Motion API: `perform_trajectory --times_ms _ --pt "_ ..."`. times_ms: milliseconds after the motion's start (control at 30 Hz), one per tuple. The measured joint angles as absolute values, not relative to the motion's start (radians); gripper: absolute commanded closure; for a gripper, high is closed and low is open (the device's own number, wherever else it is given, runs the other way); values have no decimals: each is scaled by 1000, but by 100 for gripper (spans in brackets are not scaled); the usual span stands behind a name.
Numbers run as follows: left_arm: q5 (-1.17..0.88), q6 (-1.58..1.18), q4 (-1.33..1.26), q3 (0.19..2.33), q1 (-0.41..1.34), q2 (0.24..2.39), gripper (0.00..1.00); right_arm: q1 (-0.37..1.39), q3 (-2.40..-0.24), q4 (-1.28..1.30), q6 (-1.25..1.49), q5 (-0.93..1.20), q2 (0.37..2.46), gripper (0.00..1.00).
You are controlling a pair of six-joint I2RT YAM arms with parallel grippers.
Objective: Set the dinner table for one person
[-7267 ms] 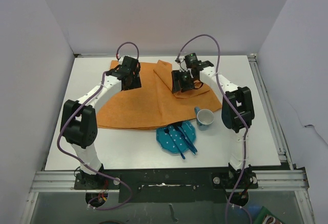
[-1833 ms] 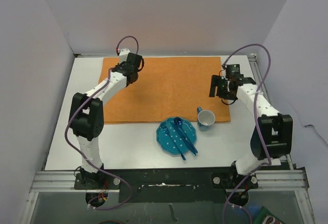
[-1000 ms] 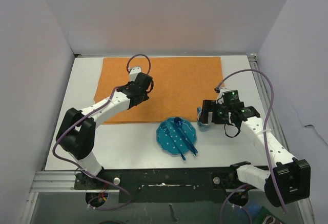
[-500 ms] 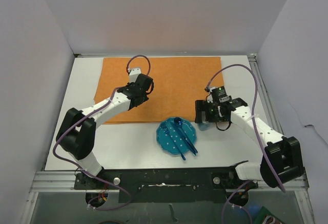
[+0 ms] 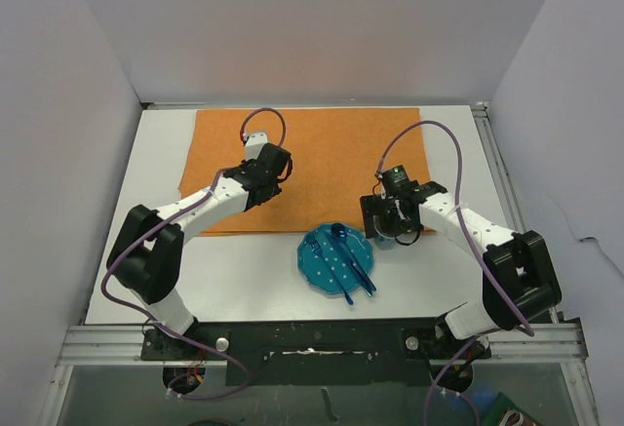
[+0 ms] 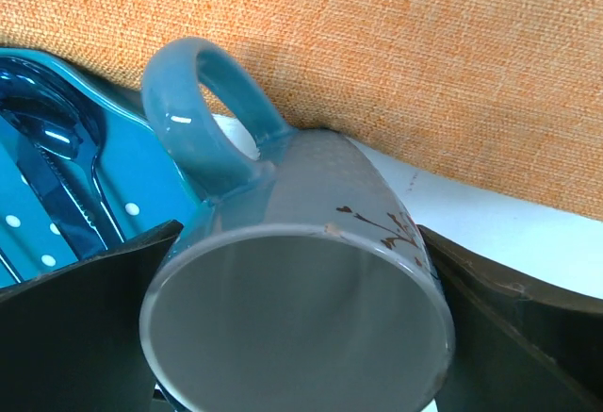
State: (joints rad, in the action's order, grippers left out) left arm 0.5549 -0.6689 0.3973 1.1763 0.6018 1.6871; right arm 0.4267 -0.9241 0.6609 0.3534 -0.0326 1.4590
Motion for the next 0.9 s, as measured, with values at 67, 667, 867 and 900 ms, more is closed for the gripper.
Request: perform_trajectory --times_ms 67,667,867,900 --pt "557 -669 397 1176 602 1687 75 434 -924 660 358 -37 1464 6" --pt "545 -669 391 1175 602 1711 76 453 -957 755 410 -172 1463 100" --pt "533 -669 389 1175 602 1729 76 453 -1038 820 412 -219 1460 100" --pt "532 -669 389 1175 602 1731 76 453 -1052 825 412 -222 1460 100"
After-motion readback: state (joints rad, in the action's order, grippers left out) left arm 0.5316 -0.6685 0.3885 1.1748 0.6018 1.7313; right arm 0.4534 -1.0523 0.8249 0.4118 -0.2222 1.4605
